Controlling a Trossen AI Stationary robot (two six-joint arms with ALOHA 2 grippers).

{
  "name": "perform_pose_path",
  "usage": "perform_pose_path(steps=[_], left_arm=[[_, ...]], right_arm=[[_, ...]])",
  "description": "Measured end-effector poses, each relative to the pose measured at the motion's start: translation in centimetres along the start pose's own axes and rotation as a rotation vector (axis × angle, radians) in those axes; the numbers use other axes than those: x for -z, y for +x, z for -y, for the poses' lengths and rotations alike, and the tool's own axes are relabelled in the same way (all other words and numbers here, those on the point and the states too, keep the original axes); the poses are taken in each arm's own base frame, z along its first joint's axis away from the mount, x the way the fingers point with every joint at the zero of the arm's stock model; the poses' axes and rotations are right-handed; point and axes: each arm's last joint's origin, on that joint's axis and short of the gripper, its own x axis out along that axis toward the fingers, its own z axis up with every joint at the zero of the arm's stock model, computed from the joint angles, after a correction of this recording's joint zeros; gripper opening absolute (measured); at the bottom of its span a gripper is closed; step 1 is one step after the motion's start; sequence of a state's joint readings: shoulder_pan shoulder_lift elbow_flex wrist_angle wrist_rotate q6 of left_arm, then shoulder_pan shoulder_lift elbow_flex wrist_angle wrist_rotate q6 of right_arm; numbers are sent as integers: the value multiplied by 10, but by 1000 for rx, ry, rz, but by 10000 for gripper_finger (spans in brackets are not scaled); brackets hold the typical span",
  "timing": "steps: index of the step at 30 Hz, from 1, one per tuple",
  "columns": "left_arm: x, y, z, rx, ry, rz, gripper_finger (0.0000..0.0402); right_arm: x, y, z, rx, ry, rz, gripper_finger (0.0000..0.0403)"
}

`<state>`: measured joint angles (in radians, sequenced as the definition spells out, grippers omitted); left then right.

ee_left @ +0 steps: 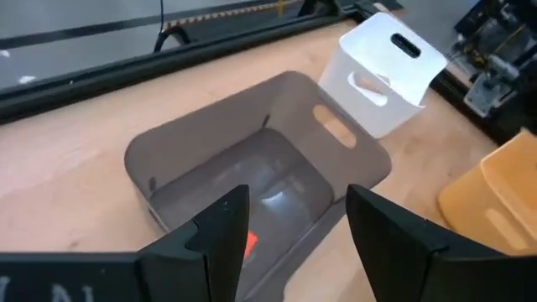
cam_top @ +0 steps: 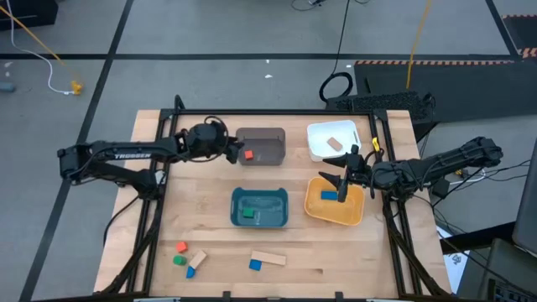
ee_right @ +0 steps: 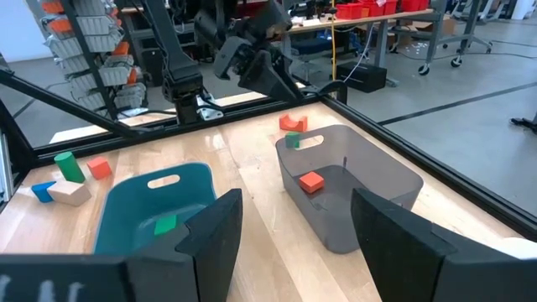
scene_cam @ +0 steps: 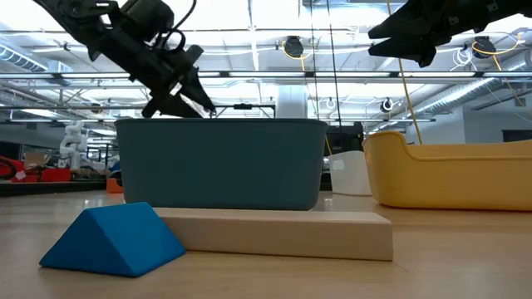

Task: Sort & place blocks by color
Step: Put the top green block into the blue bin

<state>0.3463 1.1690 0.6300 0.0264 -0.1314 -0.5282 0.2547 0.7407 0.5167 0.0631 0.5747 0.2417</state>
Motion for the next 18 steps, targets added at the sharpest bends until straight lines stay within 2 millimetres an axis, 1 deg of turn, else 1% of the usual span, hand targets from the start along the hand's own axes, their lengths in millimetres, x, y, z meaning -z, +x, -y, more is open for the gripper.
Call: perform_pose_path(steps=[3, 6, 9, 12, 18], left_arm=[[-4, -4, 0, 9, -14, 24, 200], [-7, -8, -1, 7, 19, 42, 200], [-6, -9, -6, -21, 19, 26, 200], [-8, -9, -11, -85, -77, 51, 200], [-2, -9, -23, -230, -399, 42, 200]], right_arm=[[0, 0, 0, -1, 0, 0, 215], [0, 0, 0, 0, 0, 0, 215], [0, 0, 0, 0, 0, 0, 215], [0, 0, 0, 0, 0, 0, 215], [0, 0, 0, 0, 0, 0, 215]])
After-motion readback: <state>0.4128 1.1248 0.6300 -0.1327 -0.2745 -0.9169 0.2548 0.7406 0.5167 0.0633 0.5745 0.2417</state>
